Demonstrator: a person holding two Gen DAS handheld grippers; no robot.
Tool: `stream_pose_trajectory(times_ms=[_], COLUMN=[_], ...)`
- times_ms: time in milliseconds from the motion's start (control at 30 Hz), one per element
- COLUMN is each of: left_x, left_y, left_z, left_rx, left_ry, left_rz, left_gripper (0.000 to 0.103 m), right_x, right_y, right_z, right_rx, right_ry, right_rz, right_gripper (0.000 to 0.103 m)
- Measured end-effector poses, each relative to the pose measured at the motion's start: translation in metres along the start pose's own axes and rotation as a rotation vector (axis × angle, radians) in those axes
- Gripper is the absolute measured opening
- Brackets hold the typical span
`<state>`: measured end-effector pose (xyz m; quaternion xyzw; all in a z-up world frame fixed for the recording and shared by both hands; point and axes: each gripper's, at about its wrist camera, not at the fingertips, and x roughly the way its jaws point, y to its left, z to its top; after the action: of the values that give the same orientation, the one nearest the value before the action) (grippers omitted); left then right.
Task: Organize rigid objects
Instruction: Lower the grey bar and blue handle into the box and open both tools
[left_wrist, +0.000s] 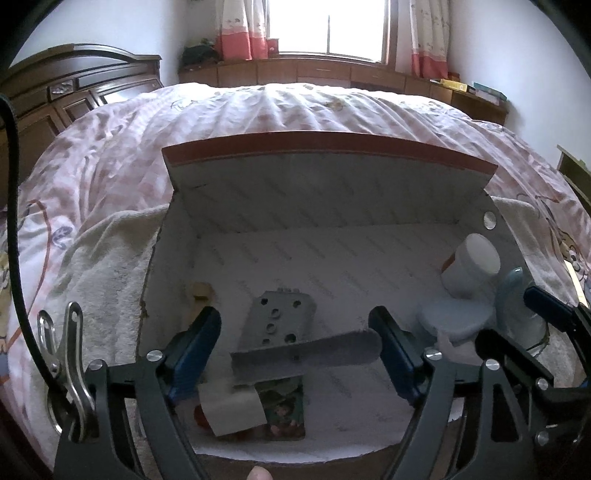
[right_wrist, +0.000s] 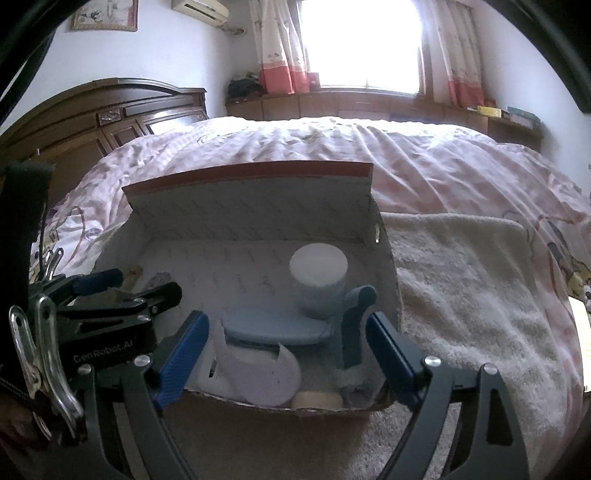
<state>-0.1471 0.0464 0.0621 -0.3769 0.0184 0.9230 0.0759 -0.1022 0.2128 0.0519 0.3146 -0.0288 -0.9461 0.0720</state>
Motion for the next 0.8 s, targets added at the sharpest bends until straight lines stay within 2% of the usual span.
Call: stream_pose_trajectory(times_ms=[800], left_x=[-0.046], left_y=[-0.002], left_z=[-0.030], left_rx=[-0.022], left_ry=[0.024], left_rz=[0.002], left_gripper=[0.084], right_x=[-0.037], right_y=[0.007], right_z=[-0.024], right_rx=[0.039], right_ry=[-0.016], right_rz=[0.007], right_gripper=[0.090])
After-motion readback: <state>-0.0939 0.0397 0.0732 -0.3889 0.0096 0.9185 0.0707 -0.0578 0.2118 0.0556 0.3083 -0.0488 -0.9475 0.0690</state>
